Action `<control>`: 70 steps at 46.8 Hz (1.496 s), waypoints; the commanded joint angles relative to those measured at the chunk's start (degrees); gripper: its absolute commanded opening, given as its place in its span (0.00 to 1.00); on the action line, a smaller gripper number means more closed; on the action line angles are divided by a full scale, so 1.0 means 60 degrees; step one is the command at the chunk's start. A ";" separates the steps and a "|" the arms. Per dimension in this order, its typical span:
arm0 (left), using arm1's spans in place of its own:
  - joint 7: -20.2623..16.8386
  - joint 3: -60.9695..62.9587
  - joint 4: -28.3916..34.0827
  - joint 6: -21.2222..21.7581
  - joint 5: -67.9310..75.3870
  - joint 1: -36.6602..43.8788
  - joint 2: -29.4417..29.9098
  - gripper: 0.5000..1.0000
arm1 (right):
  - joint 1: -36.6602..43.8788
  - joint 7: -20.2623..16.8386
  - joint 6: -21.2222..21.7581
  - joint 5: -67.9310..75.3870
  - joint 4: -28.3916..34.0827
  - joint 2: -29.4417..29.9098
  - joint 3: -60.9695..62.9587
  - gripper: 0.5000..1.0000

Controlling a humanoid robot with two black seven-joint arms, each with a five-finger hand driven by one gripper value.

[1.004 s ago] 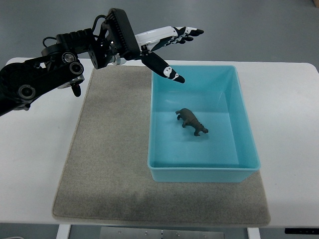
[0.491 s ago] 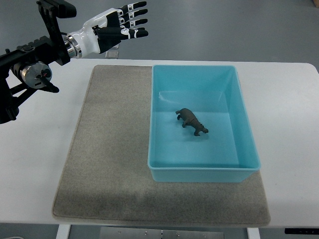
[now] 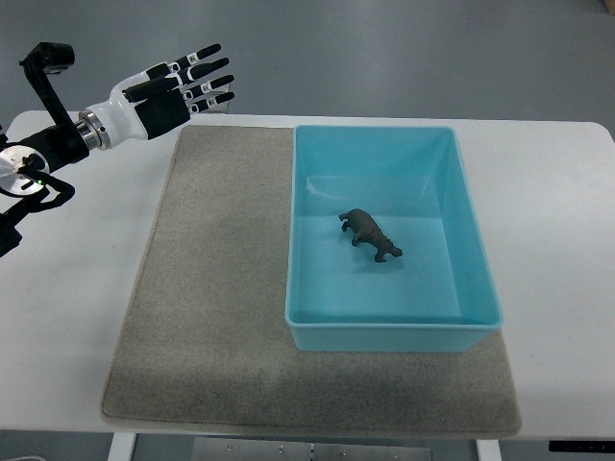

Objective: Place brown hippo in blue box with left hand

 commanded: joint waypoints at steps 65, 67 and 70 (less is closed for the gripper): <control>0.0945 -0.1545 0.0145 -0.0001 -0.1485 0.0966 0.0174 0.99 | 0.0000 0.0000 0.0000 0.0000 0.0000 0.0000 0.0000 0.87; 0.0931 -0.1545 0.0145 -0.0001 -0.1485 0.0966 0.0174 0.99 | 0.0000 0.0000 0.0000 0.0000 0.0000 0.0000 0.0000 0.87; 0.0945 -0.1545 0.0159 -0.0001 -0.1470 0.0966 0.0174 0.99 | 0.0000 0.0000 0.0000 0.0000 0.0000 0.0000 0.0000 0.87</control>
